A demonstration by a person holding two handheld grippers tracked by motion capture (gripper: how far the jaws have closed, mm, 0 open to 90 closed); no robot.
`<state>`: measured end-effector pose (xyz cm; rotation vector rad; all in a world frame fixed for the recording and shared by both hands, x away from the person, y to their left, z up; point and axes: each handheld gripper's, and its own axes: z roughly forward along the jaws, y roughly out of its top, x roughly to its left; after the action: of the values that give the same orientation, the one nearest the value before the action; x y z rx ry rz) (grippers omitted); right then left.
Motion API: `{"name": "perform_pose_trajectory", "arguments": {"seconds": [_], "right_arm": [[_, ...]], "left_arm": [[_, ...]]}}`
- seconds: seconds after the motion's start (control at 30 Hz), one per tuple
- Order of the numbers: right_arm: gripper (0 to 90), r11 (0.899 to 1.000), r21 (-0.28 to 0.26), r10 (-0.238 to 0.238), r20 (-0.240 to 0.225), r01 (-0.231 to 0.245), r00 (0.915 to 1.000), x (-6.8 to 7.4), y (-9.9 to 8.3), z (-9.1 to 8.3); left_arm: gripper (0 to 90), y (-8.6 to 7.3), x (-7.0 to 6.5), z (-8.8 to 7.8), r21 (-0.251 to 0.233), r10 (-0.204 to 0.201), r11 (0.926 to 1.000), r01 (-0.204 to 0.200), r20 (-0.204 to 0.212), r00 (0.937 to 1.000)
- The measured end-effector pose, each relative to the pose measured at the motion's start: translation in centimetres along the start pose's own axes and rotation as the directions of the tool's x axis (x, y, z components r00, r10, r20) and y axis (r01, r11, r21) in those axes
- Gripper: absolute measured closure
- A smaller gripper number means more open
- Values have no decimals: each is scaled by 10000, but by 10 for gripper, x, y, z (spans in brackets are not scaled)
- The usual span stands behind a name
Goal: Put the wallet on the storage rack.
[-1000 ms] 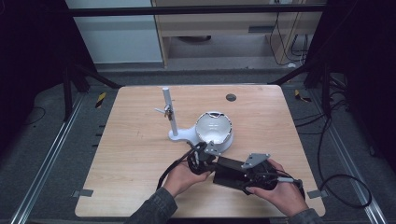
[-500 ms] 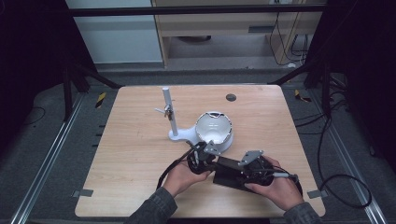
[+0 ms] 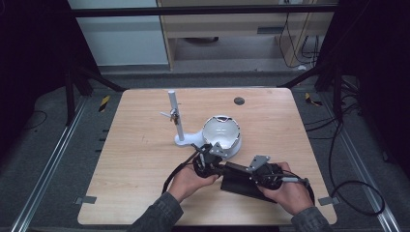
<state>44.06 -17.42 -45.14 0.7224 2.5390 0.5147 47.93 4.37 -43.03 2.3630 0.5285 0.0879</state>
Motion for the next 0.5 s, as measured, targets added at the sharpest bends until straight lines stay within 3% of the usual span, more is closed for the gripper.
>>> {"name": "perform_pose_trajectory", "arguments": {"seconds": [0.07, 0.1, 0.23, 0.4, 0.5], "right_arm": [[818, 9996, -115, -259, 186, 261, 9995, -3, 1, -3], [837, 9994, -142, -307, 165, 310, 9994, -4, 2, -5], [842, 9985, -456, -300, 42, 301, 9995, -9, 0, -13], [843, 9915, -1304, 19, -81, -29, 10000, -17, -7, -30], [842, 9810, -1937, 130, -81, -143, 9999, -22, -13, -40]], "left_arm": [[718, -1, 0, -2, -9, -34, 10000, 34, -56, 10000], [686, -3, 1, -6, -41, -28, 10000, 27, -273, 9996], [530, -8, 4, -13, -57, -98, 9999, 95, -542, 9985], [293, -11, 8, -20, -361, -102, 9993, 89, -358, 9993], [182, -12, 10, -22, -595, 173, 9981, -185, -214, 9996]]}}
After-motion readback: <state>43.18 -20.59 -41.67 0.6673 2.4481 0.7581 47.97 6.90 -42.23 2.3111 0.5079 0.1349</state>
